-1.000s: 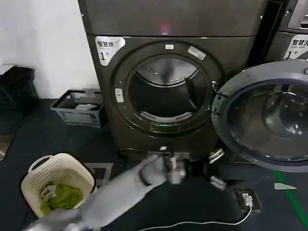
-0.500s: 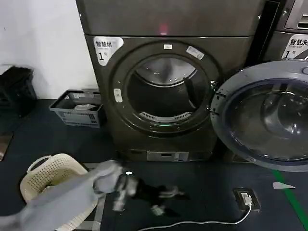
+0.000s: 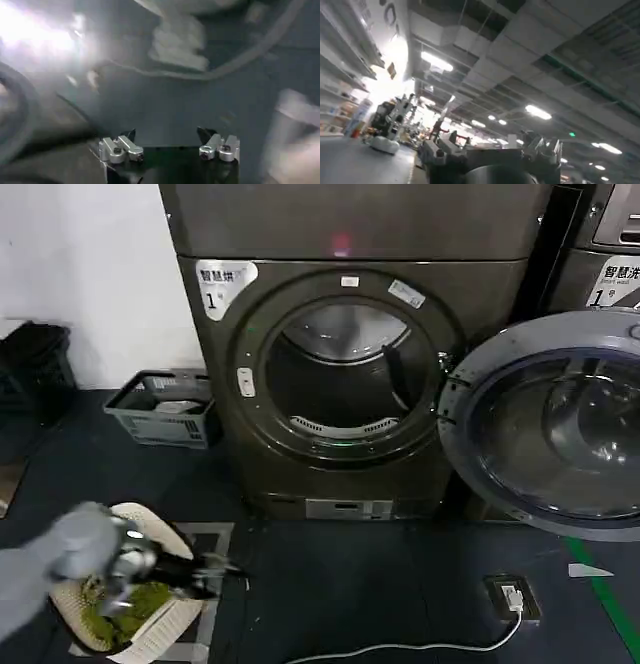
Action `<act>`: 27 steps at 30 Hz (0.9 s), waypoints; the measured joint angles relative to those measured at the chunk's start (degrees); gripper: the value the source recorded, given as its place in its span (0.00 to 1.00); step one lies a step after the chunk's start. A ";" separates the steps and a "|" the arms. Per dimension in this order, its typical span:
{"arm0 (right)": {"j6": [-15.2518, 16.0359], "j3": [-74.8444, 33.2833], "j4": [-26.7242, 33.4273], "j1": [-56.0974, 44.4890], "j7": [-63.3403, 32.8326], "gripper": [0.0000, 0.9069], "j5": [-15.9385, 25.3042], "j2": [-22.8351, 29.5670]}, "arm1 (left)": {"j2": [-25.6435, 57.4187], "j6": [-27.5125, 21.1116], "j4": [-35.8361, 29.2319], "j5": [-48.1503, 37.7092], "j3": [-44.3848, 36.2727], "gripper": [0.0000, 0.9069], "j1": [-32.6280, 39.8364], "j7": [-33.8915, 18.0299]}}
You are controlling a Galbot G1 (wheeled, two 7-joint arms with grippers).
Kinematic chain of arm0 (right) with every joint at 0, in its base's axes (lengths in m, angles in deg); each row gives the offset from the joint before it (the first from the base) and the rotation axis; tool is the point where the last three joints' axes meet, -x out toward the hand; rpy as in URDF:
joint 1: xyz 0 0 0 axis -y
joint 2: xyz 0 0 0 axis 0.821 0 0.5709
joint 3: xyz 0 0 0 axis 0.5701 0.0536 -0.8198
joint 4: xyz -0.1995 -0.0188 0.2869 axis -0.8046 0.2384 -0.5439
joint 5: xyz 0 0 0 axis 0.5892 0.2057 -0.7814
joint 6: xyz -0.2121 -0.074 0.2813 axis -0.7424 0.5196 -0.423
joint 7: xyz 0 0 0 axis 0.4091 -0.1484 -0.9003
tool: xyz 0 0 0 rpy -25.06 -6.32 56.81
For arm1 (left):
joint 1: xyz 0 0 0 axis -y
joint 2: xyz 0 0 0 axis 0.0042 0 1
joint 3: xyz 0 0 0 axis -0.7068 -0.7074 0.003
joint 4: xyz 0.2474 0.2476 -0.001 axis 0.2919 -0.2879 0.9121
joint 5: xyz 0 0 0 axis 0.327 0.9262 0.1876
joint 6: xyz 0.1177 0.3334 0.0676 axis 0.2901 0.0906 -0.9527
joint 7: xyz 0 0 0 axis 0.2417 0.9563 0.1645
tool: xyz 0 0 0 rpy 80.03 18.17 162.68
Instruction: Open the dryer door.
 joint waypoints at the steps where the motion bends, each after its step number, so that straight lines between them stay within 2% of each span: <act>1: -0.22 0.20 -0.10 -0.01 0.09 1.00 -0.39 0.00 | 1.58 0.00 0.06 1.09 2.58 1.00 -1.99 0.09; 5: -0.39 1.16 -0.20 -0.02 0.15 1.00 -1.48 -0.09 | 6.01 -0.02 2.13 5.67 10.36 1.00 -6.31 0.36; 9: 0.00 2.18 -0.69 0.21 0.55 1.00 -3.65 -0.09 | 9.09 0.03 4.79 11.67 13.58 1.00 -8.17 0.10; 15: 0.23 3.58 -0.80 0.93 1.37 1.00 -6.70 -0.18 | 10.88 -0.01 7.15 20.61 15.48 1.00 -8.81 0.05; 27: -0.79 5.05 -1.28 2.40 3.52 1.00 -7.28 0.24 | 12.25 -0.03 7.62 25.58 16.09 1.00 -10.08 -0.03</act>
